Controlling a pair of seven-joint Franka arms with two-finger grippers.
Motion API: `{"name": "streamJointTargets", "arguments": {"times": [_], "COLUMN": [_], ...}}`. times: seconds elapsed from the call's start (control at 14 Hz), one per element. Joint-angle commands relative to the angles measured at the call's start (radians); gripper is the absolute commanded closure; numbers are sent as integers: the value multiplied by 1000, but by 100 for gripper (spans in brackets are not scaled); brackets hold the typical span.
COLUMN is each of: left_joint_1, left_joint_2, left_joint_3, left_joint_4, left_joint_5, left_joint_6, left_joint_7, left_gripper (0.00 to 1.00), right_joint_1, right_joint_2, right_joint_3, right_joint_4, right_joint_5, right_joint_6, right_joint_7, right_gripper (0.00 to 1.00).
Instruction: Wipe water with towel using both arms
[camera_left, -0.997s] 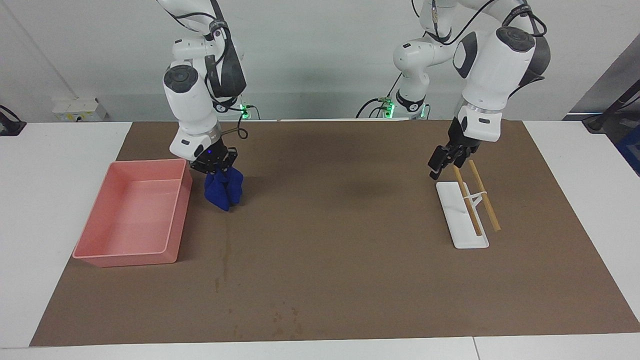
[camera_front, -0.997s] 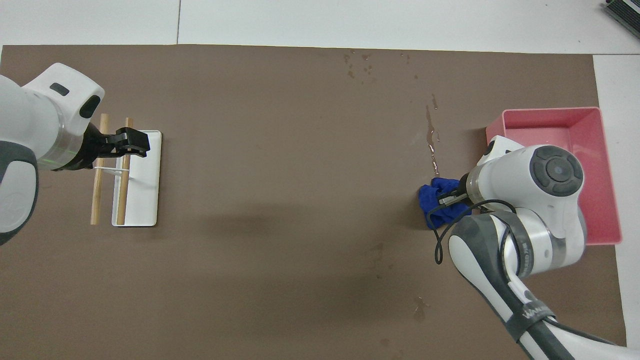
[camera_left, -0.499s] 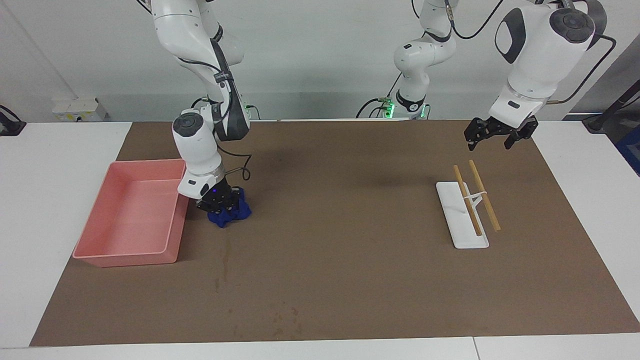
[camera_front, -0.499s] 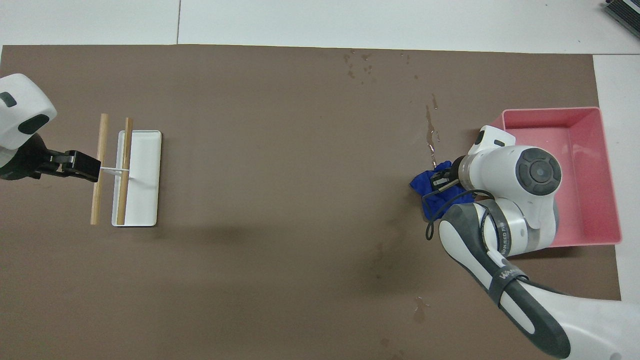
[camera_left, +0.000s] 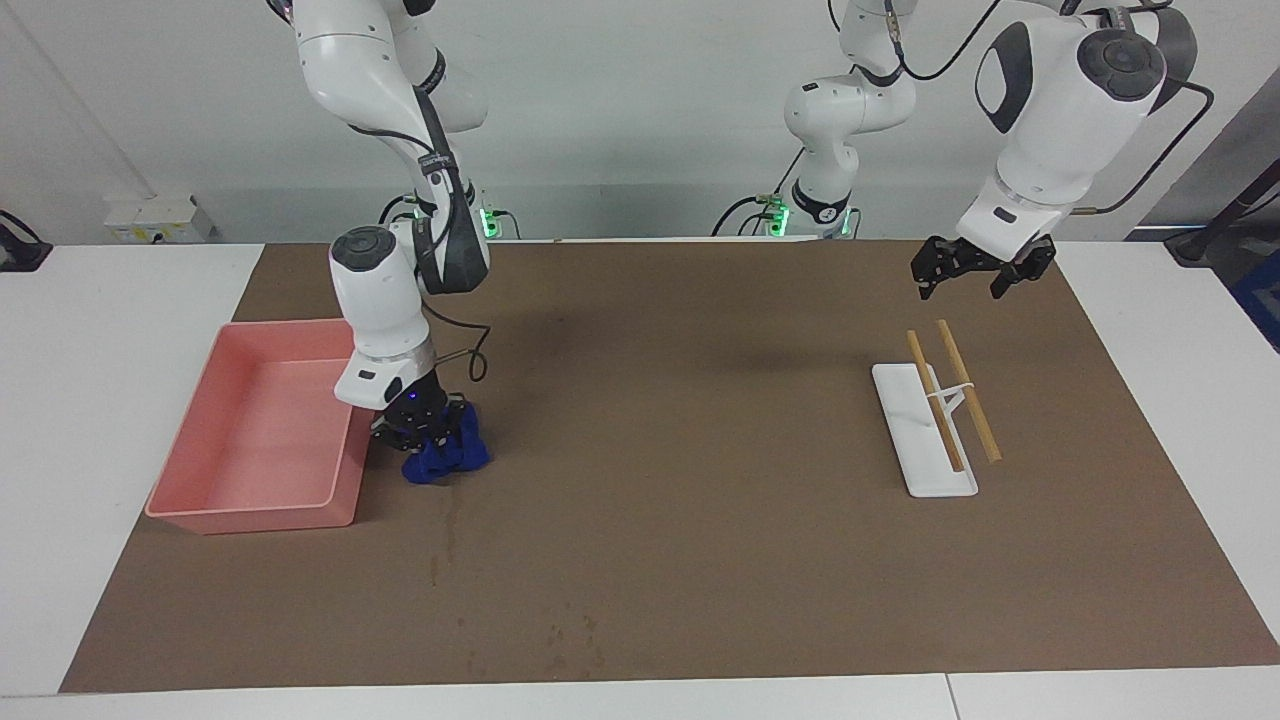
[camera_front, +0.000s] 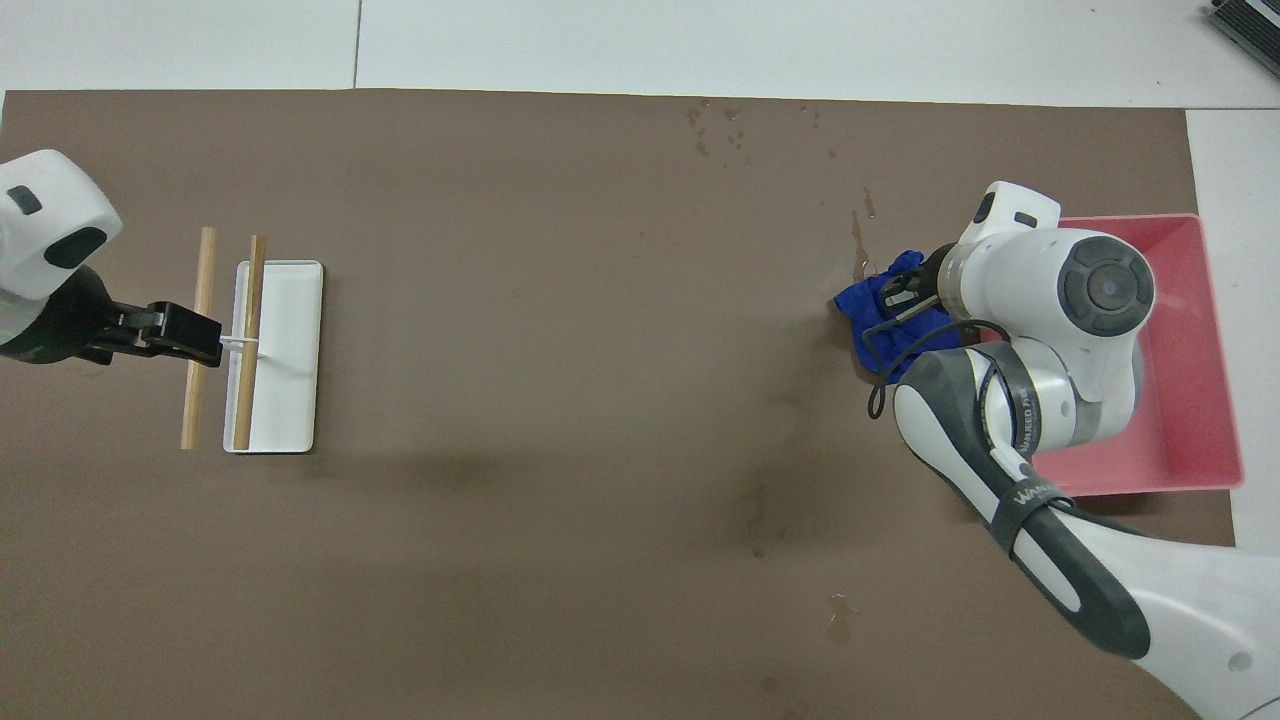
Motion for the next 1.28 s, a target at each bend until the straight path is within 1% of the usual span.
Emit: {"name": "streamJointTargets", "arguments": {"times": [0.0,0.21,0.28,0.43,0.5,0.71,0.85,1.07,1.14,1.21], "left_joint_1": [-38,3,0,-9,-9,-9,-6,2,2,2], "left_joint_2": [-14,-21,-14,7,12,-4,-5,-14,-14,-14], "left_joint_3": [51,7,5,4,4,2,2,2,4,4], "left_joint_4": [50,74,103,165,171,141,130,116,116,116], "left_joint_5": [-22,-23,-20,3,6,4,3,3,3,4], "left_joint_6": [-9,-55,-70,-159,-155,-121,-118,-119,-118,-115], "left_joint_7": [-5,-5,-5,-3,0,3,-2,-3,-2,-2], "left_gripper": [0,0,0,0,0,0,0,0,0,0], "right_joint_1": [-12,2,7,25,27,28,19,11,14,19], "right_joint_2": [120,228,254,282,288,296,305,334,343,345], "right_joint_3": [9,9,11,9,11,11,11,11,11,9], "right_joint_4": [134,270,306,355,375,376,332,285,259,252], "right_joint_5": [-20,-19,-19,-20,-20,-14,-13,-10,-10,-10], "right_joint_6": [11,10,10,-4,-4,16,81,135,192,209], "right_joint_7": [-17,-6,-4,-4,-4,0,6,23,40,46], "right_gripper": [100,100,100,100,100,100,100,100,100,100]}}
